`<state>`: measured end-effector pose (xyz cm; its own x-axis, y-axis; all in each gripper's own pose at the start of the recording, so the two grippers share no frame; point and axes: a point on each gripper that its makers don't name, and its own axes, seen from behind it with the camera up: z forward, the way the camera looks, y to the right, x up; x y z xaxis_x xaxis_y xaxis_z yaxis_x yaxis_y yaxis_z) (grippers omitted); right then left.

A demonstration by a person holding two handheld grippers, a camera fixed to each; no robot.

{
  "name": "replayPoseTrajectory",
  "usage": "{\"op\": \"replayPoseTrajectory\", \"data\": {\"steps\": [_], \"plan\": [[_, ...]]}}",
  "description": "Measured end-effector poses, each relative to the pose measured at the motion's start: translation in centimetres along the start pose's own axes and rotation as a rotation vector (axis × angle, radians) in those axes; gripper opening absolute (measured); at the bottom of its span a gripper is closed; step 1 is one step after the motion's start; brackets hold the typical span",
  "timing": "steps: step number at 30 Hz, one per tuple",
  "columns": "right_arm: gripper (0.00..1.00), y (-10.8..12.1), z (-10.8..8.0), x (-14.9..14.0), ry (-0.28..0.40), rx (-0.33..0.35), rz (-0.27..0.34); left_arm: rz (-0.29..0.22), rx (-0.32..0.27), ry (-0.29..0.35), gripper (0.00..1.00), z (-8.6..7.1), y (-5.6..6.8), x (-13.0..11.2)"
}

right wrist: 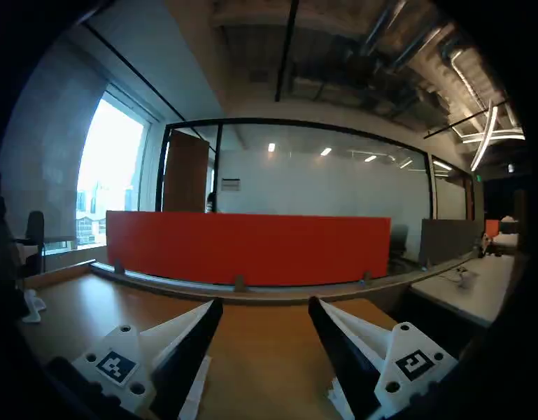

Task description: Fold towel

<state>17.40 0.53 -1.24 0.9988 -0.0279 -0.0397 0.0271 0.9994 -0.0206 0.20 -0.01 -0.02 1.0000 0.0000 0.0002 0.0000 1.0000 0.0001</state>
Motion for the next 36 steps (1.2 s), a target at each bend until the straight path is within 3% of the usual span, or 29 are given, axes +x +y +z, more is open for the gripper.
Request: {"op": "replayPoseTrajectory", "data": {"steps": [9,20,29,36], "plan": [[0.95,0.0,-0.1,3.6,-0.013,0.000,0.012,0.011,-0.001,-0.013,0.98,-0.4,0.0,3.5],[0.95,-0.5,0.0,5.4,-0.033,0.033,0.001,0.023,-0.028,-0.047,0.98,-0.6,0.4,4.9],[0.95,-2.2,-0.3,4.5,-0.095,0.115,-0.064,0.049,-0.108,-0.097,0.98,-0.9,1.6,4.4],[0.95,-4.4,-1.0,3.1,-0.160,0.226,-0.136,0.108,-0.195,-0.151,0.98,-1.5,2.8,3.1]]}}
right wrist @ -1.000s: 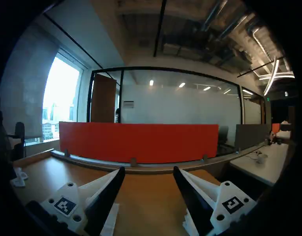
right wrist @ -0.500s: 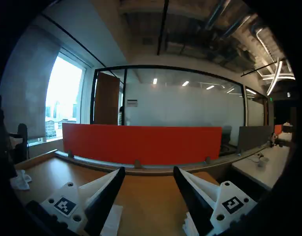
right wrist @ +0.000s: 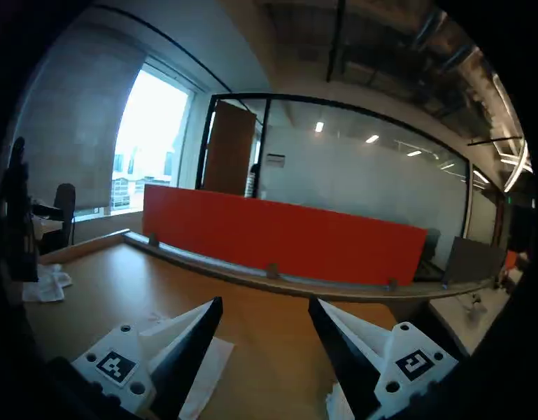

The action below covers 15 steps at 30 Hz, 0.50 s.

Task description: Fold towel

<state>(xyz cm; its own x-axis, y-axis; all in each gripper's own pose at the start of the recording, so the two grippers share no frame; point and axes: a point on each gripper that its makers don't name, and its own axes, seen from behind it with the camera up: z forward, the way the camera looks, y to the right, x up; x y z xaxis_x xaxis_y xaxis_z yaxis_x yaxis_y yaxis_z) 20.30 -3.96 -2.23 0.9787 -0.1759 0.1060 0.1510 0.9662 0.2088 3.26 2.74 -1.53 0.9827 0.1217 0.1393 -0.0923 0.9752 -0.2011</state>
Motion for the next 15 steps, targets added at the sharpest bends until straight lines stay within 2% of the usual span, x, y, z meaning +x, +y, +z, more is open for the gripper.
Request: {"op": "replayPoseTrajectory", "data": {"steps": [9,15], "plan": [[0.95,-3.2,-0.4,-2.5,-0.110,0.151,-0.067,0.044,-0.140,-0.056,0.98,0.0,2.8,-1.4],[0.96,-4.9,-0.9,-3.4,-0.154,0.243,-0.104,0.067,-0.212,-0.090,0.98,-0.3,4.7,-2.6]]}}
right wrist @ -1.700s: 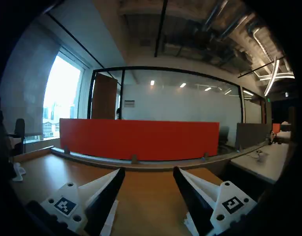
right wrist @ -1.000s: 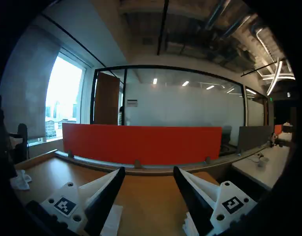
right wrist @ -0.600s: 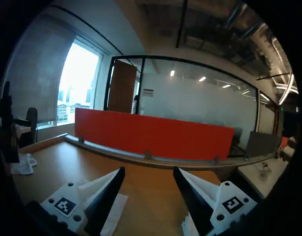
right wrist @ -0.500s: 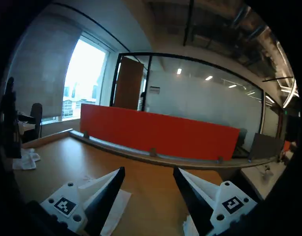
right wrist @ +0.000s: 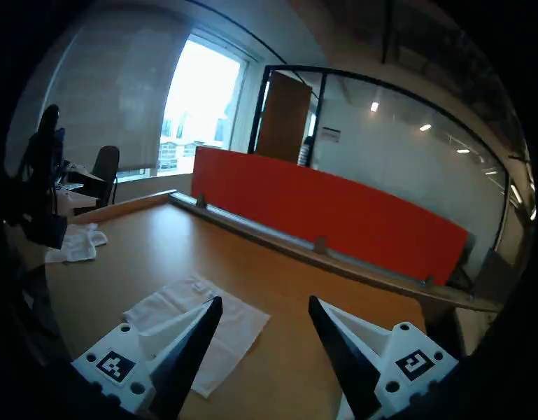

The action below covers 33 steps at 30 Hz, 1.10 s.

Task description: Fold towel

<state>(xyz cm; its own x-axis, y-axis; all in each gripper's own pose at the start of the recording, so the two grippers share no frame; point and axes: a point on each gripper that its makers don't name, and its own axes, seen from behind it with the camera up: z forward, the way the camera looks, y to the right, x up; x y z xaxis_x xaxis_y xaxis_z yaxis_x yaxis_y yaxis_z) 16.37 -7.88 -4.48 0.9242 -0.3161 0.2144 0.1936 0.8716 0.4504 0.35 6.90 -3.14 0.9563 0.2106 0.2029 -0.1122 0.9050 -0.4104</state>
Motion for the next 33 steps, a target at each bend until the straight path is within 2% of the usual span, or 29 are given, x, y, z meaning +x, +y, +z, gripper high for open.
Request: {"op": "replayPoseTrajectory", "data": {"steps": [3,9,21,33], "plan": [[0.96,-0.4,0.1,-0.4,-0.019,0.024,-0.014,0.009,-0.031,-0.017,0.98,0.1,0.9,-0.6],[0.96,-1.1,0.4,-0.6,-0.032,0.054,-0.033,0.024,-0.057,-0.044,0.98,0.3,1.9,-1.8],[0.96,-3.3,1.2,-3.7,-0.091,0.112,-0.040,0.012,-0.109,-0.100,0.98,0.8,4.2,-5.5],[0.96,-4.8,2.7,-7.8,-0.145,0.139,-0.032,0.008,-0.146,-0.169,0.98,1.7,5.4,-9.7]]}}
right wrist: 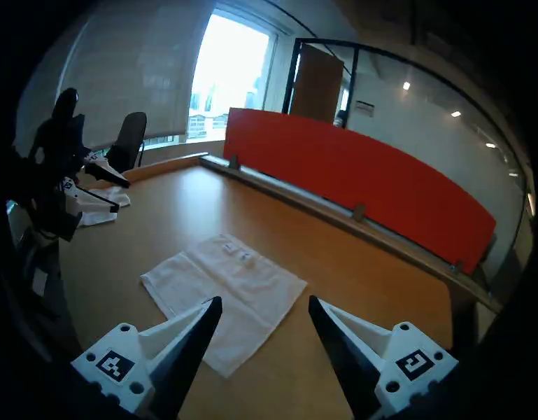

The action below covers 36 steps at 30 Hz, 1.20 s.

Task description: Fold towel

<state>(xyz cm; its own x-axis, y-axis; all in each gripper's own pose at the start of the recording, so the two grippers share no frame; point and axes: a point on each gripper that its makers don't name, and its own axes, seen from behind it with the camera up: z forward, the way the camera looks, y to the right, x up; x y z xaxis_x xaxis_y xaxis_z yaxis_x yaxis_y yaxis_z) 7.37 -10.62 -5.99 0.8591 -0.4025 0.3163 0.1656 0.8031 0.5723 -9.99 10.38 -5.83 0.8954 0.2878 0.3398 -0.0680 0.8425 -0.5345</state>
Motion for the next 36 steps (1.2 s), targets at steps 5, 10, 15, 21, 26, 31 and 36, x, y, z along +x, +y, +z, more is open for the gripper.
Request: {"op": "replayPoseTrajectory", "data": {"steps": [5,10,15,21,26,31,36], "plan": [[0.96,-0.5,1.0,-1.8,-0.029,0.012,0.017,0.004,-0.018,-0.035,0.98,0.7,0.6,-1.9],[0.96,-1.0,2.0,-3.3,-0.052,0.026,0.012,0.012,-0.036,-0.061,0.98,1.6,0.9,-3.3],[0.96,-1.7,3.0,-4.9,-0.079,0.044,0.003,0.015,-0.054,-0.078,0.98,2.5,1.2,-4.5],[0.96,-2.8,4.1,-7.1,-0.124,0.071,0.011,0.024,-0.081,-0.107,0.98,3.7,1.9,-6.1],[0.96,-3.2,5.0,-8.6,-0.147,0.083,0.012,0.027,-0.094,-0.140,0.98,4.7,2.3,-7.7],[0.96,-3.7,5.8,-10.2,-0.180,0.095,0.014,0.019,-0.102,-0.171,0.98,5.5,2.5,-9.4],[0.96,-4.0,6.4,-11.7,-0.206,0.104,0.017,0.018,-0.114,-0.198,0.98,6.3,2.7,-10.9]]}}
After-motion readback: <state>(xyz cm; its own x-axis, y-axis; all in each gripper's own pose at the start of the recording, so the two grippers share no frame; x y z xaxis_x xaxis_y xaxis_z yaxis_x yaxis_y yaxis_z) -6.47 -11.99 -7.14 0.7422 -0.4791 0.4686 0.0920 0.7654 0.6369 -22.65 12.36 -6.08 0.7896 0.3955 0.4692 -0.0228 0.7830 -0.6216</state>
